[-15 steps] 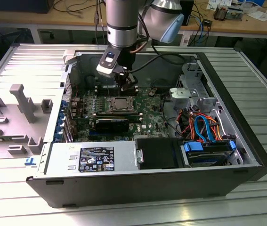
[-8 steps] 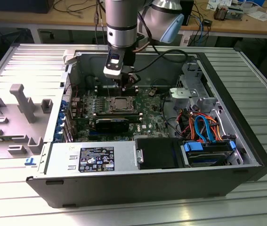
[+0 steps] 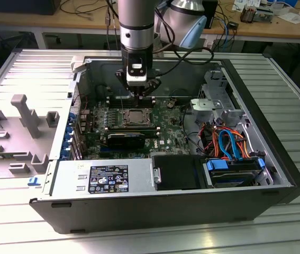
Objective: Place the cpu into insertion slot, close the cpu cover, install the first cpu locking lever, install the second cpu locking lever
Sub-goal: 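Install the first cpu locking lever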
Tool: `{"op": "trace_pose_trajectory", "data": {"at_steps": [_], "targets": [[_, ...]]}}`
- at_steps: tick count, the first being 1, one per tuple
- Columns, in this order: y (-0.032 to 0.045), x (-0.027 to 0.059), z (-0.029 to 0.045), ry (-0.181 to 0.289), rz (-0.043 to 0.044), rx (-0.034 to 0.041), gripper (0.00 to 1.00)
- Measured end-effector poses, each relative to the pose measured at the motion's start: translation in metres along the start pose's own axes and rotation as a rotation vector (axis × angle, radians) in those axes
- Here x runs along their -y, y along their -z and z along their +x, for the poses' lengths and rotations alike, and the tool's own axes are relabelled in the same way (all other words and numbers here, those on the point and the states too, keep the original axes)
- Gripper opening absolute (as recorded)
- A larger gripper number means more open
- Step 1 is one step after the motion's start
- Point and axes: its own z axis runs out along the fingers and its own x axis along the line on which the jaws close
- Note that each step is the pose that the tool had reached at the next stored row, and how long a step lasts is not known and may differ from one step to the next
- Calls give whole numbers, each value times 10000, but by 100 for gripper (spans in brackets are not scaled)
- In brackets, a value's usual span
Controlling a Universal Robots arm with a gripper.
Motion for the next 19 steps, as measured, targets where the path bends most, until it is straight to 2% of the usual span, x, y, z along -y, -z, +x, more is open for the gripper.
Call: {"op": "trace_pose_trajectory", "data": {"at_steps": [1,2,3,6,13,14,17,19], "targets": [[0,0,0,451,-26,6,11],[42,1,-2,819,-46,11,11],[99,1,-6,970,-57,14,11],[103,1,-6,1656,-97,23,11],[97,1,-5,4243,-250,61,11],[96,10,7,4440,-262,63,11],[100,68,98,4440,-289,54,11],[126,70,99,4442,-289,53,11]]}}
